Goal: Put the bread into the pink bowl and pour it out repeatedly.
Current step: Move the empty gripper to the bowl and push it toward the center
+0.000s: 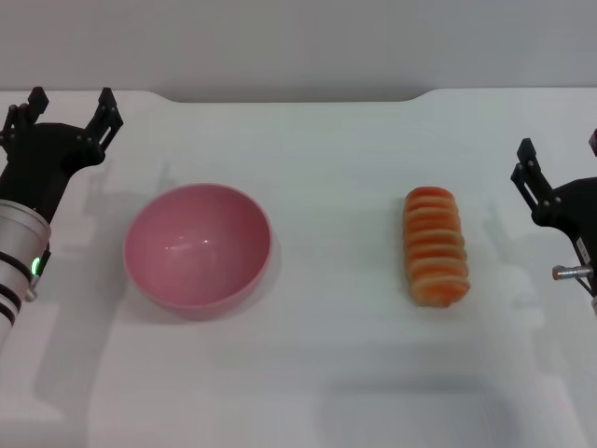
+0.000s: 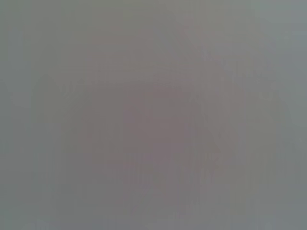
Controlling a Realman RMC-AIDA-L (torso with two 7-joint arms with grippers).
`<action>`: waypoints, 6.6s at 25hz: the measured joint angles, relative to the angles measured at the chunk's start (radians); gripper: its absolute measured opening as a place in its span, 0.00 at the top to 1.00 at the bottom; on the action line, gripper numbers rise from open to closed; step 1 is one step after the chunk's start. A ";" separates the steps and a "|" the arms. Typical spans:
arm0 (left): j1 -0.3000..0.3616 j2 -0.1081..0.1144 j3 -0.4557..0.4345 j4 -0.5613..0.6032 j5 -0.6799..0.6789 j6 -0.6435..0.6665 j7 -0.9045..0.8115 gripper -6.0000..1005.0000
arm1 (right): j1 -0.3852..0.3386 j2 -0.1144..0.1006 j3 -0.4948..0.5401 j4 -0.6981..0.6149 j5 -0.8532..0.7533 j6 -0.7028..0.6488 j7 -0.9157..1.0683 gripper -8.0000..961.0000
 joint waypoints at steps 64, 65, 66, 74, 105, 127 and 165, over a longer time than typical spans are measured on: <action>0.055 -0.005 -0.192 0.752 0.193 -1.542 0.065 0.16 | 0.002 0.000 -0.002 -0.021 -0.004 0.010 0.002 0.18; 0.050 -0.005 -0.190 0.744 0.193 -1.540 0.063 0.16 | 0.002 0.000 -0.002 -0.021 -0.004 0.011 0.002 0.18; 0.045 -0.005 -0.190 0.734 0.193 -1.538 0.061 0.16 | 0.003 0.000 -0.002 -0.021 -0.005 0.011 0.002 0.18; 0.035 -0.005 -0.201 0.729 0.201 -1.527 0.058 0.16 | 0.003 0.000 -0.002 -0.025 -0.006 0.011 0.002 0.19; 0.022 -0.005 -0.215 0.696 0.289 -1.510 0.037 0.17 | 0.004 -0.002 -0.001 -0.025 0.000 0.014 0.001 0.21; -0.017 -0.004 -0.223 0.622 0.284 -1.549 0.002 0.17 | -0.002 -0.002 -0.001 -0.037 -0.004 0.015 -0.007 0.23; -0.080 -0.003 -0.268 0.631 0.195 -1.546 0.017 0.95 | -0.051 -0.007 0.319 -0.489 -0.008 0.851 -0.133 0.26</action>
